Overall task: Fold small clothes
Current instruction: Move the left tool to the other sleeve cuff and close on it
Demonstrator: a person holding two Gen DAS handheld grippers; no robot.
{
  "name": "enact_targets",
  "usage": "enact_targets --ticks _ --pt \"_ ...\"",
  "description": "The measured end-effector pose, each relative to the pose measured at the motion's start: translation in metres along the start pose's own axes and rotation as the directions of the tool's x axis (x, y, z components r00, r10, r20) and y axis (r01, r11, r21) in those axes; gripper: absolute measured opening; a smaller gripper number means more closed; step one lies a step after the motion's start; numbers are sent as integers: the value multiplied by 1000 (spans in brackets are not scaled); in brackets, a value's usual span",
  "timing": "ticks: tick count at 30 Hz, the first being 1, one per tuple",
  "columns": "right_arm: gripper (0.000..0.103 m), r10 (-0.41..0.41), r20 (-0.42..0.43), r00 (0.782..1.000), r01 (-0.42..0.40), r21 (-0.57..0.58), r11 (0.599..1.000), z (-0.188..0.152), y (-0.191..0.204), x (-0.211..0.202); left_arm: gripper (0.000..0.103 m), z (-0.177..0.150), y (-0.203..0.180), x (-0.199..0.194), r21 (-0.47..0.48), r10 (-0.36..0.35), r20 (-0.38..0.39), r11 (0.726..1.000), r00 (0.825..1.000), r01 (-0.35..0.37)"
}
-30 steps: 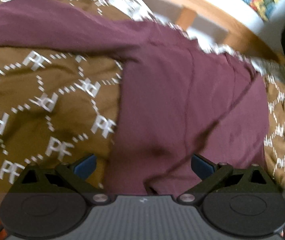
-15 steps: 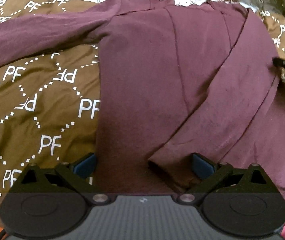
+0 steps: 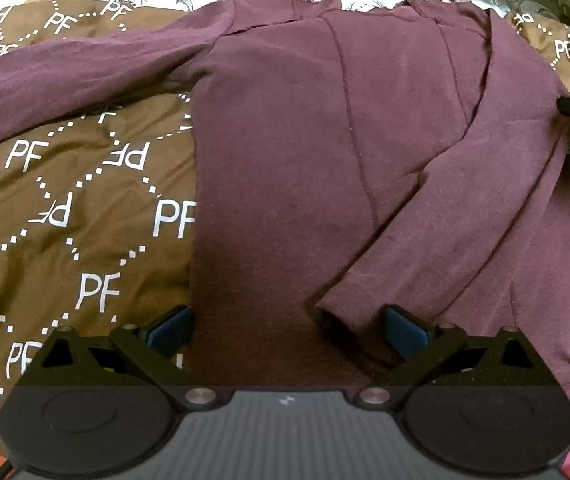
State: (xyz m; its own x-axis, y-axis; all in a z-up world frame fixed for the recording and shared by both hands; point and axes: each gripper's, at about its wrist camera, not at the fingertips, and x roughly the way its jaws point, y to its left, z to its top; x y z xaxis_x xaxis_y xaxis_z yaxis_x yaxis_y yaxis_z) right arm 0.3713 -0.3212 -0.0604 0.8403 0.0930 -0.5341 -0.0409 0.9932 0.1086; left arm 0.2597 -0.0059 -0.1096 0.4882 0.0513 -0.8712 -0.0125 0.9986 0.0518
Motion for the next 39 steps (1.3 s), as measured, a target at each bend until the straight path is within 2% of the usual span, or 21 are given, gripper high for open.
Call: enact_targets --ticks 4,7,10,12,14,16,18,21,23,25,28,30,31,34,35,36,37,38,39 --pt "8 -16 -66 998 14 -24 1000 -13 0 12 102 -3 -5 3 41 24 -3 999 1000 -24" --pt "15 -20 -65 998 18 -22 1000 -15 1 13 102 -4 -7 1 52 31 2 998 1000 -31" --pt "30 -30 -59 998 28 -30 999 -15 3 7 102 -1 -2 -1 32 10 -14 999 1000 -10" --pt "50 -36 -59 998 33 -51 998 -18 7 2 102 1 4 -5 -1 -16 -11 1000 1000 16" --pt "61 -43 -52 998 39 -74 997 -20 10 -6 102 4 12 -11 -44 -51 5 998 999 52" --pt "67 -45 -48 998 41 -82 996 -21 14 -14 102 9 21 -19 -84 -74 35 994 997 76" --pt "77 -41 -39 998 37 -87 995 -21 19 -24 102 16 36 -30 -127 -51 88 990 995 62" --pt "90 -23 -10 1000 22 -108 994 -21 30 -44 102 26 68 -51 -227 46 182 974 982 -3" --pt "97 -2 15 1000 3 -130 991 -21 39 -56 102 29 96 -68 -329 127 226 943 966 -47" --pt "98 19 36 999 -13 -157 988 -20 50 -68 102 30 127 -82 -429 192 246 901 950 -72" --pt "101 55 50 997 -45 -183 982 -20 67 -82 102 29 179 -97 -575 288 253 813 924 -96" --pt "102 70 42 997 -61 -188 980 -20 79 -89 102 31 209 -108 -635 356 266 764 896 -115" --pt "102 74 36 997 -66 -187 980 -22 84 -93 102 33 223 -113 -645 380 268 753 885 -127" --pt "102 122 16 992 -116 -194 974 -30 98 -103 102 35 252 -118 -632 419 265 756 869 -172" --pt "102 138 8 990 -133 -207 969 -33 103 -105 102 32 260 -118 -640 437 249 744 864 -192" --pt "102 149 0 989 -145 -228 963 -35 109 -106 102 28 268 -116 -664 459 222 717 860 -212" --pt "102 154 -7 988 -151 -252 956 -38 114 -106 102 22 278 -112 -705 472 183 674 862 -220" --pt "102 157 -11 988 -154 -272 950 -41 119 -107 102 18 286 -108 -744 462 153 636 873 -206" --pt "102 160 -13 987 -157 -289 944 -43 123 -107 102 12 294 -105 -785 430 133 596 893 -171"
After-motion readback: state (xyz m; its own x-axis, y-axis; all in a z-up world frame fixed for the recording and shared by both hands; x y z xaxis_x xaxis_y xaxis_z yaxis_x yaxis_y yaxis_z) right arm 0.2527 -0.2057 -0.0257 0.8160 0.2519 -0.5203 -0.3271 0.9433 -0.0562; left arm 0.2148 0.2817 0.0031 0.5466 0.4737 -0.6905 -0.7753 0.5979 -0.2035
